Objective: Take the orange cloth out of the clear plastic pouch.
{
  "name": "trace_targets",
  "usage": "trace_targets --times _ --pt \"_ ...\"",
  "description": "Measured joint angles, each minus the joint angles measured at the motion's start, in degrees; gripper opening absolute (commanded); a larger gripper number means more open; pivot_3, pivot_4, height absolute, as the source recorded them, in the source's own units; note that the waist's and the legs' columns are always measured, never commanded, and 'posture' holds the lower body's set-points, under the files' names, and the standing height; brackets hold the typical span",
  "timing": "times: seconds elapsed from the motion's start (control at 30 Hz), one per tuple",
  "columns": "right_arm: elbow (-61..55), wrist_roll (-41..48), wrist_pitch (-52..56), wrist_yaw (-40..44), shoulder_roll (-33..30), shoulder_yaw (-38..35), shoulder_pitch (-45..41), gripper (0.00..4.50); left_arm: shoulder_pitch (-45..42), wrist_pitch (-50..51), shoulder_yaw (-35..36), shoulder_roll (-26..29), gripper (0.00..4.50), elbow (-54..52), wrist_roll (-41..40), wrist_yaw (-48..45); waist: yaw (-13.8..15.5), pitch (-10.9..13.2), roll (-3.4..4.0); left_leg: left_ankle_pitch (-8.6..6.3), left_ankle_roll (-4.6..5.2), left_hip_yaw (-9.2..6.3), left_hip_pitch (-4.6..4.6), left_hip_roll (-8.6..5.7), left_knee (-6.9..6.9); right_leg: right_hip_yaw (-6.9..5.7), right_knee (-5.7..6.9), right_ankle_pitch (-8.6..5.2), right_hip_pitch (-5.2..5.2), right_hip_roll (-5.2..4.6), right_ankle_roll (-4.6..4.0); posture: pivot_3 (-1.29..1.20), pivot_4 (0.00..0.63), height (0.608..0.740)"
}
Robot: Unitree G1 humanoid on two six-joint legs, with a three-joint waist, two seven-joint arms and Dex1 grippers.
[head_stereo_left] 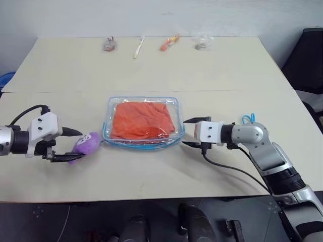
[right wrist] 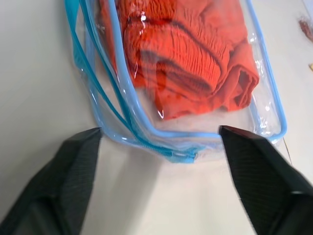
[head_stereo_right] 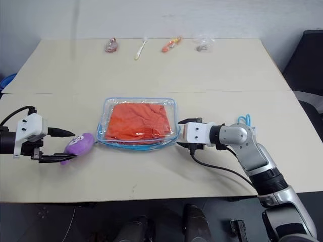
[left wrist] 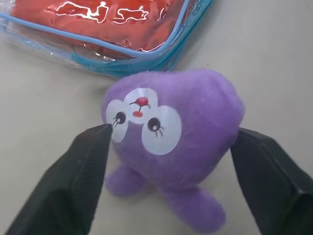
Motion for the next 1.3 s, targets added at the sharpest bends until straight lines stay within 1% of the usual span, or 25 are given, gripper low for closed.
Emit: trace_targets --times 0.07,0.13,0.2,0.27,0.33,0.37,0.43,0.5,0.57,0.67,0.73,0.83,1.0,1.1,1.3 --pt "-2.3 0.9 1.5 -0.1 -0.5 -1.5 1.5 4.46 1.9 0.5 1.6 1.0 4.5 -1.3 -0.2 -0.8 0.2 0.0 0.0 0.0 0.0 -0.02 -0.01 0.05 0.0 -0.01 0.02 0.0 0.0 -0.02 0.0 0.0 0.15 0.74" --pt "-6.4 3.3 5.4 0.1 -1.7 -3.6 3.6 4.46 4.1 2.3 4.3 2.5 4.5 -2.6 -1.3 -2.6 0.2 0.0 0.0 0.0 0.0 -0.01 -0.04 0.07 0.01 -0.03 0.0 0.0 0.0 -0.02 0.0 0.0 0.15 0.74" --pt "-11.0 6.7 9.8 1.0 -2.7 -5.8 5.7 4.46 4.8 3.4 6.6 3.9 4.5 -2.7 -2.0 -4.2 0.4 0.0 0.0 0.0 0.0 -0.01 -0.04 0.07 0.01 -0.03 -0.02 0.0 0.01 -0.01 0.0 0.0 0.15 0.74" --pt "-16.8 12.6 16.3 2.2 -3.8 -9.0 8.0 4.46 4.4 4.9 8.3 5.7 4.5 -2.5 -3.1 -6.0 0.5 0.0 -0.01 0.0 0.0 0.0 -0.02 0.04 0.01 -0.03 0.0 0.0 0.01 0.0 0.0 0.0 0.15 0.74" --pt "-22.7 20.8 25.0 2.7 -5.1 -13.5 9.7 4.46 -0.7 7.9 7.4 6.5 4.5 -2.6 -5.2 -6.8 1.2 0.0 -0.01 0.0 0.01 0.0 -0.01 0.0 0.04 0.0 0.01 0.0 0.03 0.0 0.0 0.0 0.15 0.74" --pt "-25.0 24.8 29.1 2.7 -5.8 -15.6 10.3 4.46 -5.3 9.7 5.7 6.3 4.5 -3.0 -6.4 -6.5 1.7 0.0 -0.02 0.0 0.01 -0.01 -0.03 0.0 0.12 -0.03 0.06 0.0 0.06 -0.02 0.0 0.0 0.15 0.74" --pt "-29.5 32.3 36.1 2.5 -7.3 -19.5 10.9 4.46 -16.5 13.4 1.2 3.6 4.5 -5.7 -8.2 -4.1 2.9 0.0 -0.07 -0.02 0.05 -0.05 -0.02 -0.03 0.21 -0.01 0.05 0.01 0.16 -0.04 0.0 0.0 0.15 0.74" --pt "-32.5 37.6 41.5 0.9 -7.7 -22.1 11.3 4.46 -24.6 13.7 -4.6 -0.7 4.5 -9.0 -7.2 -1.8 3.2 -0.1 -0.05 -0.05 0.09 -0.07 0.07 -0.16 0.22 0.02 0.05 0.03 0.3 -0.08 0.02 0.0 0.15 0.74" --pt "-34.3 40.8 45.0 -1.0 -7.8 -23.4 11.7 4.46 -27.1 10.4 -10.6 -4.2 4.5 -10.6 -3.4 -0.5 3.0 -0.1 -0.07 -0.06 0.1 -0.05 0.14 -0.19 0.19 0.07 0.08 0.03 0.28 -0.05 0.02 0.0 0.15 0.74" --pt "-35.8 43.8 48.5 -3.9 -8.4 -24.8 12.6 4.46 -27.5 3.5 -18.7 -8.5 4.5 -11.6 4.6 1.7 2.5 -0.1 -0.09 -0.05 0.08 0.3 0.07 -0.1 0.15 0.1 0.06 0.02 0.11 0.07 0.02 0.0 0.15 0.74" --pt "-36.6 45.6 49.9 -5.4 -8.4 -25.3 12.8 4.46 -27.3 -1.4 -21.5 -9.1 4.5 -11.5 8.4 2.1 2.2 0.0 -0.09 -0.05 0.08 0.36 0.05 -0.07 0.12 0.11 0.08 0.02 0.04 0.08 0.02 0.0 0.15 0.74" --pt "-37.9 47.6 51.0 -7.8 -8.7 -26.8 13.4 4.46 -27.0 -11.2 -23.0 -9.2 4.5 -9.2 14.1 3.1 1.9 -0.1 -0.09 -0.05 0.08 0.39 0.06 -0.08 0.1 0.13 0.07 0.02 0.02 0.06 0.01 0.0 0.15 0.74" --pt "-39.3 48.4 51.3 -11.2 -8.7 -27.2 15.3 4.46 -27.0 -20.8 -24.9 -11.1 4.5 -2.8 21.1 6.7 2.5 0.0 -0.1 -0.06 0.1 0.39 0.03 -0.12 0.17 0.15 0.07 0.03 0.03 0.02 0.03 0.0 0.15 0.74" --pt "-40.0 48.6 51.3 -12.5 -8.7 -27.2 15.6 4.46 -27.1 -23.2 -25.0 -13.0 4.5 -0.6 23.4 8.7 3.1 -0.1 -0.1 -0.06 0.11 0.38 0.01 -0.13 0.2 0.16 0.07 0.03 0.04 0.02 0.04 0.0 0.15 0.74" --pt "-40.0 48.9 51.1 -13.9 -9.2 -27.2 16.5 4.46 -26.5 -26.0 -25.4 -14.6 4.5 0.6 25.3 10.2 3.0 -0.1 -0.11 -0.07 0.13 0.38 0.01 -0.11 0.21 0.16 0.08 0.04 0.04 0.03 0.06 0.0 0.15 0.74"
